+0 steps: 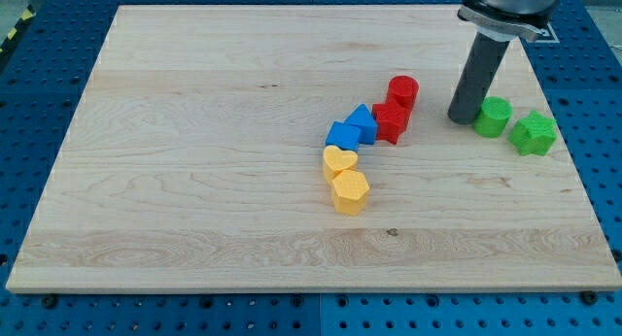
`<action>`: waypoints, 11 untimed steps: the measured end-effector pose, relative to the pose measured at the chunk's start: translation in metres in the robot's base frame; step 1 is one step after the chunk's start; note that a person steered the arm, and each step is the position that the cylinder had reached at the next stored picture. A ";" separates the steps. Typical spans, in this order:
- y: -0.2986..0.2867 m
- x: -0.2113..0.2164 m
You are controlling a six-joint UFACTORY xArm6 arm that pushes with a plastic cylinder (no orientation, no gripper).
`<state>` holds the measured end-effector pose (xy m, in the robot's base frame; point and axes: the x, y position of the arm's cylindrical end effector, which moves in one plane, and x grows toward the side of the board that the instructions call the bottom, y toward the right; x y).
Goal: Push green circle into green star
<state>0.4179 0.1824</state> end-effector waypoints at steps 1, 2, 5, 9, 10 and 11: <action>-0.008 0.003; -0.011 0.004; 0.016 0.003; 0.032 -0.002; 0.032 -0.005; 0.033 -0.008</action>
